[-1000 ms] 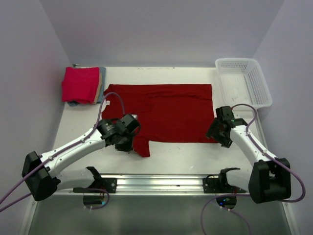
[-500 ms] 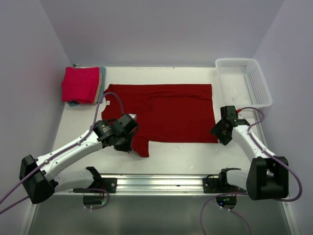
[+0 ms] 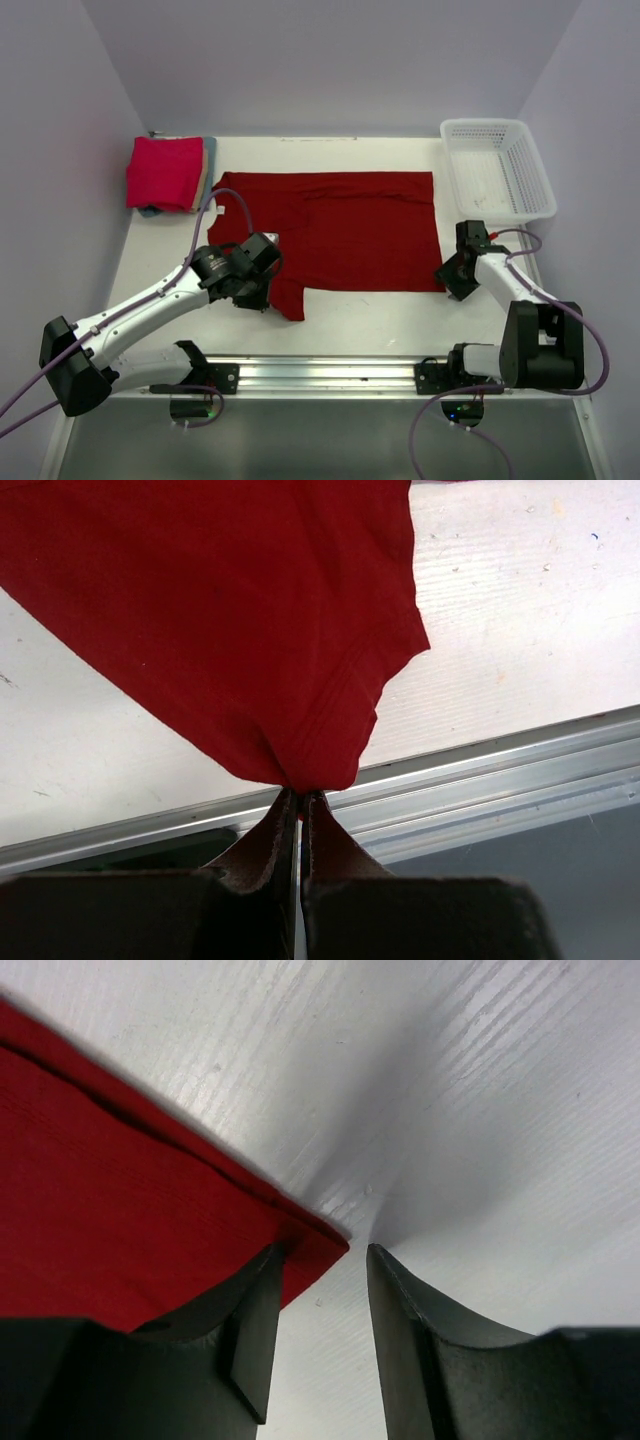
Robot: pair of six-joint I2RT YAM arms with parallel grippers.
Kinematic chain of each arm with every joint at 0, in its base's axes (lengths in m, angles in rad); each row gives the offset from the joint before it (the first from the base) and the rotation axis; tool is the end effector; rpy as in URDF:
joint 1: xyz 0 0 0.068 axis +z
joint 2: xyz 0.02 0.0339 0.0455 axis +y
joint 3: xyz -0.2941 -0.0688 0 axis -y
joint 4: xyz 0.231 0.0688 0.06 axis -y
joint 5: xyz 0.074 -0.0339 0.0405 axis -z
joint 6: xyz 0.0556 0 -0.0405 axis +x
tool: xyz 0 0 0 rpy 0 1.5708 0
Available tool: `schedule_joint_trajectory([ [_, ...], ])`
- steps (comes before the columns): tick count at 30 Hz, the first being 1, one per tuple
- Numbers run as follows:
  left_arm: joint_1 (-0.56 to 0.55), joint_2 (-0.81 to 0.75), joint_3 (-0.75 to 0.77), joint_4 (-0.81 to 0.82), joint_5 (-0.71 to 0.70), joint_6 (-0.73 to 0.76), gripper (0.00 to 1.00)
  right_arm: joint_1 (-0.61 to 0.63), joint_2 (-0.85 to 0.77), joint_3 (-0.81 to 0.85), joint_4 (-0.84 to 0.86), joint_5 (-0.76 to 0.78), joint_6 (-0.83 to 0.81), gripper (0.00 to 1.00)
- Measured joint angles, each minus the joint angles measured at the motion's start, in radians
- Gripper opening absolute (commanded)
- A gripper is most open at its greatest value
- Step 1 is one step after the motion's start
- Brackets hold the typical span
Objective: Fold and stack the t-shirts
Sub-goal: Fold the tshirt
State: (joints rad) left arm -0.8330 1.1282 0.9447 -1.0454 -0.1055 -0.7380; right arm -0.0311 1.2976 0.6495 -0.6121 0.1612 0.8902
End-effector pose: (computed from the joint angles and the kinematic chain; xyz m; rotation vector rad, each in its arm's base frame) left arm 0.1224 -0.1259 0.2743 0.1081 2.8144 -0.2387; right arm 0.2000 -0.0152 0.1824 1.2732 2.4861 -0.0230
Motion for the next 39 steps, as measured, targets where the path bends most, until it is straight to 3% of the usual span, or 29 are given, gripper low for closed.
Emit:
schedule_joint_trajectory([
  [2, 0.000, -0.001, 0.000, -0.001, 0.000, 0.000, 0.00, 0.000, 0.011, -0.001, 0.013, -0.001, -0.001, 0.27],
  [6, 0.000, -0.006, 0.000, -0.005, -0.002, -0.002, 0.00, -0.003, 0.032, -0.003, 0.031, -0.001, 0.000, 0.09],
  [11, 0.000, -0.022, 0.003, -0.019, -0.008, -0.003, 0.00, -0.005, 0.035, -0.003, 0.046, -0.012, -0.002, 0.00],
  [16, 0.000, -0.032, 0.026, -0.037, -0.020, -0.004, 0.00, -0.008, 0.003, -0.006, 0.047, -0.023, -0.011, 0.00],
  [26, -0.001, -0.057, 0.186, -0.053, -0.164, -0.003, 0.00, -0.008, -0.280, 0.093, -0.029, -0.034, -0.121, 0.00],
  [32, 0.033, -0.034, 0.182, 0.006, -0.296, 0.046, 0.00, -0.008, -0.201, 0.244, -0.039, -0.032, -0.201, 0.00],
  [39, 0.258, 0.068, 0.122, 0.194, -0.355, 0.171, 0.00, -0.008, -0.028, 0.301, -0.011, -0.022, -0.249, 0.00],
])
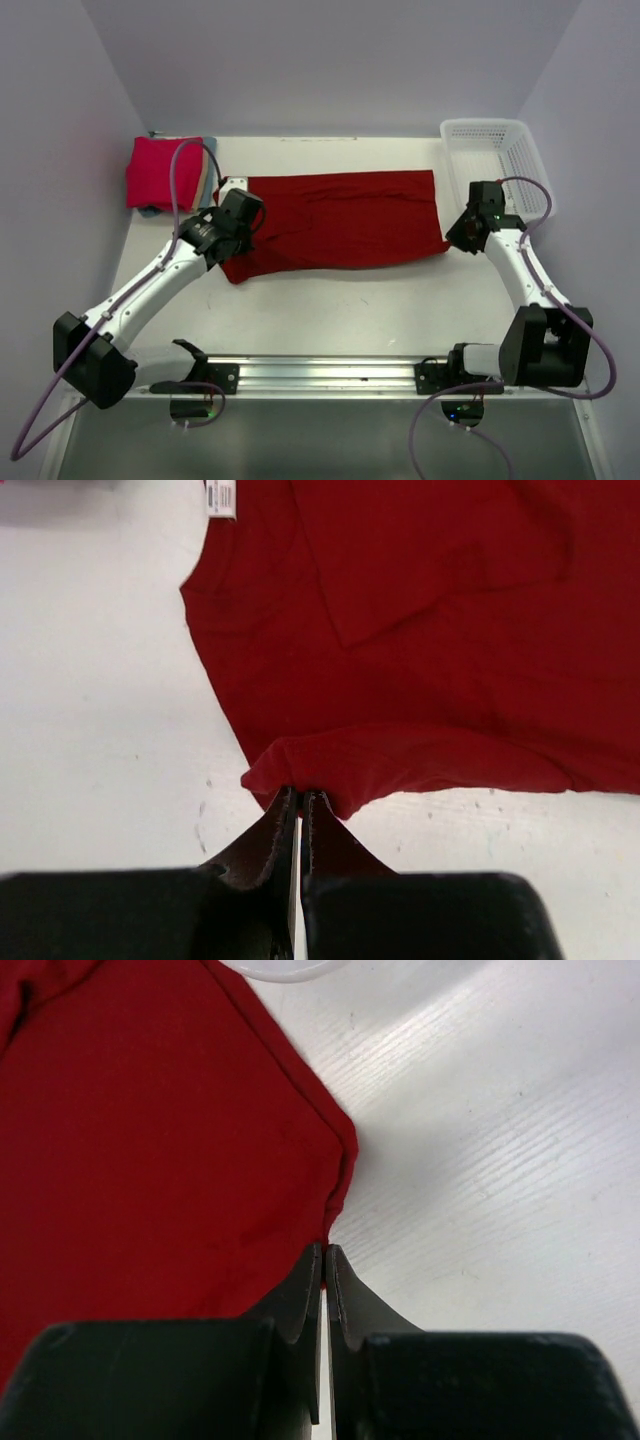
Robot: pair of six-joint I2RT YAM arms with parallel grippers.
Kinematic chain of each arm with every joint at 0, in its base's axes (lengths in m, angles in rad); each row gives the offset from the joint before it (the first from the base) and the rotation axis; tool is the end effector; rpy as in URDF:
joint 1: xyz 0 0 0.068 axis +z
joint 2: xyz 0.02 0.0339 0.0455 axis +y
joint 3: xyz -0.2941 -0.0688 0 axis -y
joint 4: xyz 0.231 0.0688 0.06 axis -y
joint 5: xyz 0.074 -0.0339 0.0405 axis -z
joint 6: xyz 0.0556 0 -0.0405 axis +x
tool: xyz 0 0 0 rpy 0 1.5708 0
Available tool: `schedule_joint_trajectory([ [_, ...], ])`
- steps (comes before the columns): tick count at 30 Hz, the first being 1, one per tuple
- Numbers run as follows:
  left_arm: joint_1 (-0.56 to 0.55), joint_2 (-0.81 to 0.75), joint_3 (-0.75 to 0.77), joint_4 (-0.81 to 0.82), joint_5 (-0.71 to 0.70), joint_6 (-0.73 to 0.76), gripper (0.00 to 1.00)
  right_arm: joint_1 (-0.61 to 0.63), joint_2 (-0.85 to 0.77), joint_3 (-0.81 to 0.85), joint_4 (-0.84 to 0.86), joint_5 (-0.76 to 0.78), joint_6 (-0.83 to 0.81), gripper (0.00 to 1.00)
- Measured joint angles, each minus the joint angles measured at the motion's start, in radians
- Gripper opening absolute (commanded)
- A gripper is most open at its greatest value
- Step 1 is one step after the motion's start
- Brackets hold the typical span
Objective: Fold and stack the t-shirts
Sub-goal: Fold the tshirt
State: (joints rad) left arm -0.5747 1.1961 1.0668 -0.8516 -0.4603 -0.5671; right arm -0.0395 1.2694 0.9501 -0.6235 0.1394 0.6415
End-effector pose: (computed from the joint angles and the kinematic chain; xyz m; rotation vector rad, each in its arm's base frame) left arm 0.1964 -0.0978 0.3140 -0.1621 2.4067 0.0793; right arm 0.2462 -0.0175 0.2744 0.8888 2.3387 0.0740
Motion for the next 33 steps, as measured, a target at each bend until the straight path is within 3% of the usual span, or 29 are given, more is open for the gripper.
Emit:
schedule_joint_trajectory([
  [11, 0.140, 0.212, 0.081, 0.216, -0.015, 0.120, 0.00, 0.000, 0.302, 0.183, 0.051, 0.006, -0.045, 0.00],
  [21, 0.199, 0.367, 0.145, 0.293, 0.004, 0.172, 0.00, 0.000, 0.534, 0.354, 0.079, -0.005, -0.049, 0.00],
  [33, 0.250, 0.473, 0.211, 0.343, 0.025, 0.196, 0.00, 0.008, 0.666, 0.497, 0.097, -0.029, -0.052, 0.00],
])
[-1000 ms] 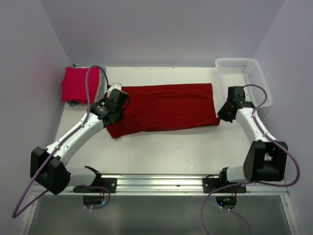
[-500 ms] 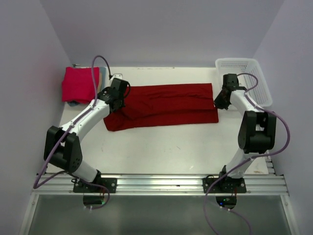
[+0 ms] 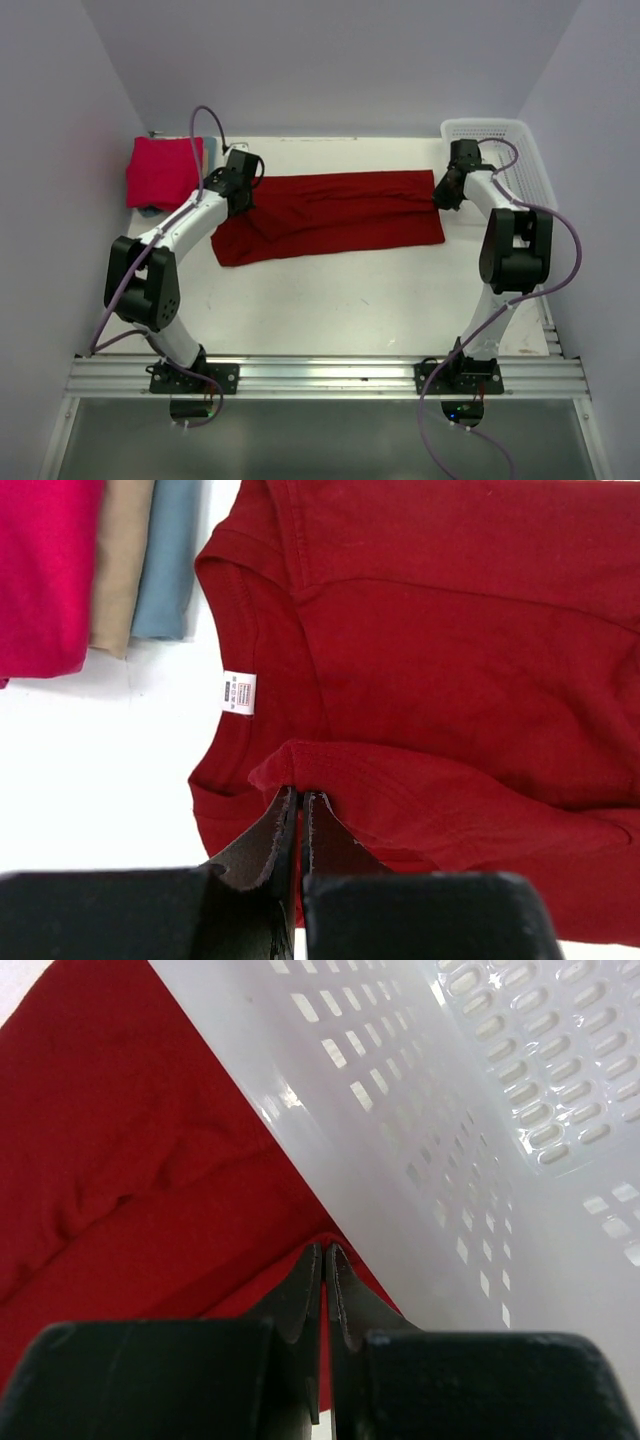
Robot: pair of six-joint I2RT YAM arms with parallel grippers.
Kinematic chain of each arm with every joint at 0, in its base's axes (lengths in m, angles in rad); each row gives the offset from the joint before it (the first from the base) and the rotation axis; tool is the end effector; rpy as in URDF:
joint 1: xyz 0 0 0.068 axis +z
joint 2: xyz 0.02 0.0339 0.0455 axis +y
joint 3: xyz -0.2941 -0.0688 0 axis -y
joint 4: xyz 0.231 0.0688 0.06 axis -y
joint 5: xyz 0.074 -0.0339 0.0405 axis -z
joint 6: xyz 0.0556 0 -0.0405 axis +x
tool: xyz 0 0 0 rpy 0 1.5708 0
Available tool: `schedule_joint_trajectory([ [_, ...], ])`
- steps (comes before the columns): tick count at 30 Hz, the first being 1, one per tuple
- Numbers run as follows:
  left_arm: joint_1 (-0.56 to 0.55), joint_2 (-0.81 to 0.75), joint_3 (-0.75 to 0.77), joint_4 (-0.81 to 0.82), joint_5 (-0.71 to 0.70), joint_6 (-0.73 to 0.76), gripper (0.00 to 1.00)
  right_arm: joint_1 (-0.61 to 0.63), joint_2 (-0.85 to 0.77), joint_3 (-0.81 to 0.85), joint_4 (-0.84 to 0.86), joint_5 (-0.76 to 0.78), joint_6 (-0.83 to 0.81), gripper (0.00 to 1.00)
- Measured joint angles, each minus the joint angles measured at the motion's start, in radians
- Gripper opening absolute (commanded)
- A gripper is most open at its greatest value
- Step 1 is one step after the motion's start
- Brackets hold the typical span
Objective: Fold and stack the t-shirts
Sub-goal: Fold the tshirt
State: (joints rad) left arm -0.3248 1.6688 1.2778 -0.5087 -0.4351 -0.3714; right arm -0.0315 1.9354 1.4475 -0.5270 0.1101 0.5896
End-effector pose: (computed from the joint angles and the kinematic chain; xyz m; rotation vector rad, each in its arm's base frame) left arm 0.3511 -0.0935 0.2762 -0.2372 2.3586 0.2100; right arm 0.4249 -0.0195 0.2232 0.8261 2.4415 0.0660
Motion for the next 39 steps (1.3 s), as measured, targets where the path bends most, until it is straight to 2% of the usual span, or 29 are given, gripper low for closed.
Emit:
schedule_joint_trajectory([
  [15, 0.034, 0.085, 0.029, 0.032, 0.033, 0.014, 0.00, 0.006, 0.028, 0.016, 0.007, 0.003, 0.000, 0.00],
  [39, 0.049, 0.119, 0.093, 0.045, 0.066, 0.016, 0.00, 0.023, 0.042, 0.014, 0.020, 0.089, 0.005, 0.00],
])
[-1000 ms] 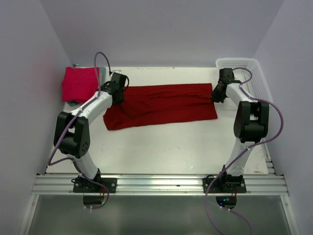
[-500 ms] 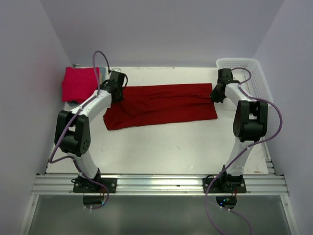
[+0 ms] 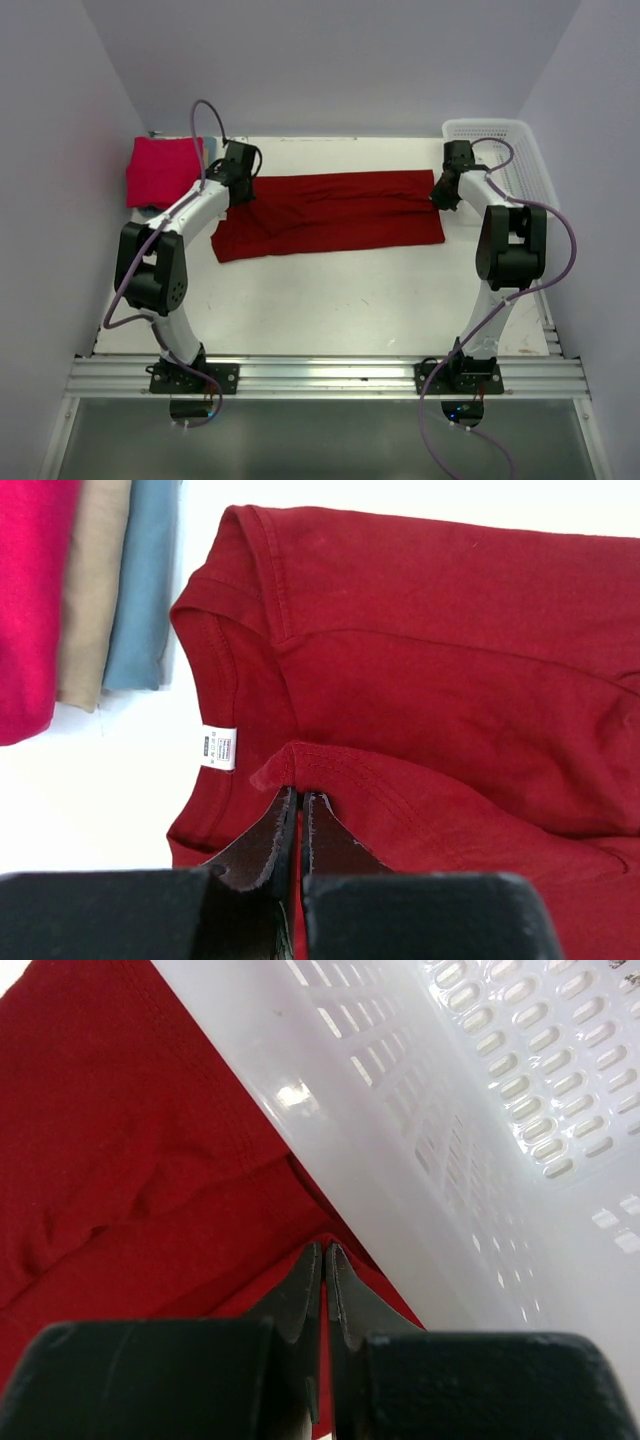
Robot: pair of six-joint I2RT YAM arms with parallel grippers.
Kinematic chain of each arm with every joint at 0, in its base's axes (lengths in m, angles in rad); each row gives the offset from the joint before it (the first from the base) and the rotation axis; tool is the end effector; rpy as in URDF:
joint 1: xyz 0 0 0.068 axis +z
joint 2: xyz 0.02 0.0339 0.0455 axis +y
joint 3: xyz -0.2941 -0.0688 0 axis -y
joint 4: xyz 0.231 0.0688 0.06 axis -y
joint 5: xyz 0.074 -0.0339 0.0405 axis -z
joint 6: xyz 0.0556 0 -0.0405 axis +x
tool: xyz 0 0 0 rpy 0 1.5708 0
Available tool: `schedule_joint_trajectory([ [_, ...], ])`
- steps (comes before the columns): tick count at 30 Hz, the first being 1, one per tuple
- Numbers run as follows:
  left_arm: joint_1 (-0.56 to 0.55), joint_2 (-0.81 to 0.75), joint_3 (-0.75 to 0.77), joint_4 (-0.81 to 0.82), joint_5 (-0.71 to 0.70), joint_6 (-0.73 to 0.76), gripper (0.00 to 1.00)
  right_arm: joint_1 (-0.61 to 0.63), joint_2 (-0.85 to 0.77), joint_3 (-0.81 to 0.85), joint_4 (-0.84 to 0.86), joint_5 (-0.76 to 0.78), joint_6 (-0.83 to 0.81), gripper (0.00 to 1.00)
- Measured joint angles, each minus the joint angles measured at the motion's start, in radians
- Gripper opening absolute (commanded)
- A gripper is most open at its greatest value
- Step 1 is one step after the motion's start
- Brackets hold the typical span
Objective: Fold and stack the t-shirts
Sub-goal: Fold the tshirt
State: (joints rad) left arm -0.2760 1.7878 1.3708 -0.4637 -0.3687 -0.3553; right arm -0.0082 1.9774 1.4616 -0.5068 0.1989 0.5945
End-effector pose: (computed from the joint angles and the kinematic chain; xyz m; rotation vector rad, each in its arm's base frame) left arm 0.3893 -0.0894 0.2649 -0.2531 2.3658 0.1559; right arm 0.4337 -0.0145 0.2122 0.8288 2.4246 -0.0366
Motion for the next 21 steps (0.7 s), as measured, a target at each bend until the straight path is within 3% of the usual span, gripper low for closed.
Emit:
schedule_joint_trajectory([
  [10, 0.011, 0.043, 0.000, 0.004, 0.003, 0.000, 0.00, 0.001, 0.000, 0.000, 0.000, 0.002, 0.001, 0.00],
  [11, 0.014, 0.046, 0.002, 0.004, 0.004, 0.000, 0.04, 0.001, 0.000, 0.000, 0.000, 0.002, 0.001, 0.00],
  [12, 0.018, 0.048, 0.003, 0.007, 0.006, 0.000, 0.14, 0.001, 0.000, 0.000, 0.000, 0.001, 0.001, 0.03],
  [13, 0.021, 0.050, 0.006, 0.006, 0.007, 0.000, 0.40, 0.001, 0.000, 0.000, 0.001, 0.001, 0.001, 0.12],
  [14, 0.024, 0.052, 0.009, 0.008, 0.008, 0.005, 0.58, 0.001, 0.000, 0.000, 0.003, -0.003, 0.004, 0.37],
  [15, 0.026, 0.052, 0.012, 0.008, 0.009, 0.011, 0.75, 0.001, 0.000, 0.000, 0.008, -0.008, 0.010, 0.48],
  [16, 0.028, 0.052, 0.013, 0.011, 0.009, 0.011, 1.00, 0.004, -0.002, 0.000, 0.023, -0.024, 0.005, 0.60],
  [17, 0.030, 0.052, 0.014, 0.016, 0.008, 0.010, 1.00, 0.010, -0.005, 0.000, 0.041, -0.037, 0.004, 0.76],
  [19, 0.034, 0.052, 0.015, 0.032, 0.005, -0.002, 1.00, 0.023, -0.022, -0.012, 0.086, -0.069, -0.002, 0.85],
  [21, 0.034, 0.043, 0.015, 0.040, 0.005, -0.003, 1.00, 0.026, -0.061, -0.055, 0.148, -0.096, -0.010, 0.88],
])
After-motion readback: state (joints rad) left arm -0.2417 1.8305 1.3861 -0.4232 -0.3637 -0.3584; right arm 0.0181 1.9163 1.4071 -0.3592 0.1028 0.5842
